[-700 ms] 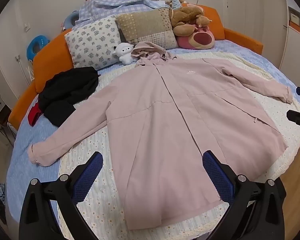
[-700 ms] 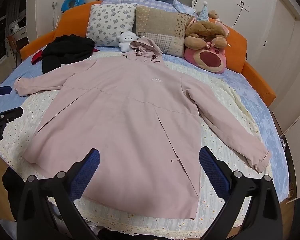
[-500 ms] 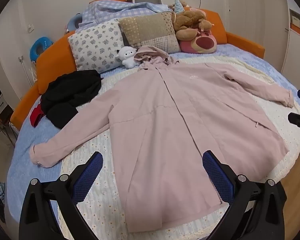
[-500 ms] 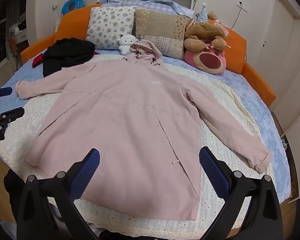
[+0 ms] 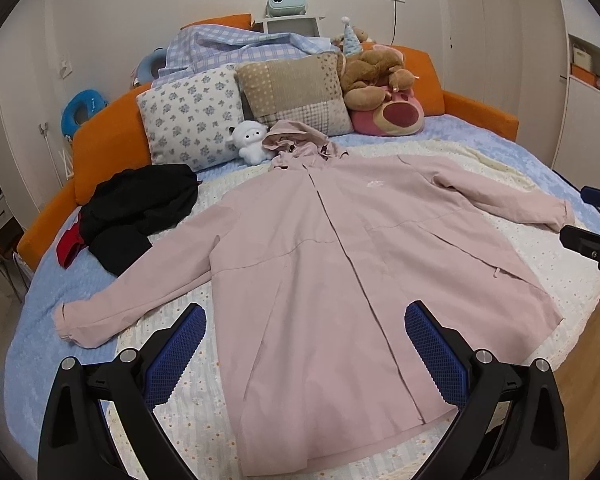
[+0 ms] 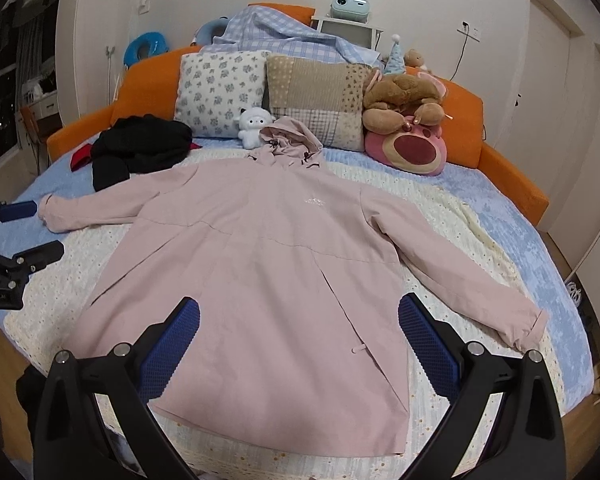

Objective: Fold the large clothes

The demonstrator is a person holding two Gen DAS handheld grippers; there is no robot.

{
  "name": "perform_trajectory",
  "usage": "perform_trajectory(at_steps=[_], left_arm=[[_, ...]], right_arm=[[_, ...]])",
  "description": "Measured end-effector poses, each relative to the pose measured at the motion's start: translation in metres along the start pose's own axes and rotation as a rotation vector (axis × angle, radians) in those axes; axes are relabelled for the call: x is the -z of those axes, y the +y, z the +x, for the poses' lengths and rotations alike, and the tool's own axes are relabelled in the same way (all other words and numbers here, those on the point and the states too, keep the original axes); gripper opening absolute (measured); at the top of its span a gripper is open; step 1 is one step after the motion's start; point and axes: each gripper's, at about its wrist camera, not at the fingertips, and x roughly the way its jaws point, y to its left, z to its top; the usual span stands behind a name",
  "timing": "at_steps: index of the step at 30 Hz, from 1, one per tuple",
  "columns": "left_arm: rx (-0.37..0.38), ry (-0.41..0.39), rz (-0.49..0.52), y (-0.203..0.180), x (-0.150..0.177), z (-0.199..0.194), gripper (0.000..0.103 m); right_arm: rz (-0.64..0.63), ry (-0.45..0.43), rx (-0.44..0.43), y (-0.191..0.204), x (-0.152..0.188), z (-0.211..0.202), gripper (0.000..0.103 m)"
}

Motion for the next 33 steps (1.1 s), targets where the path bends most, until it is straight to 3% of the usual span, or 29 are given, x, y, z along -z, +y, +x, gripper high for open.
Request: perform_trajectory(at_steps=[33], left_arm=[[0.008, -0.002, -0.015, 0.0017, 0.0017, -0.0042, 0.101]], right_arm=[[-0.002, -0.001, 0.024, -0.0003, -0.0035, -0.0088, 0.099]])
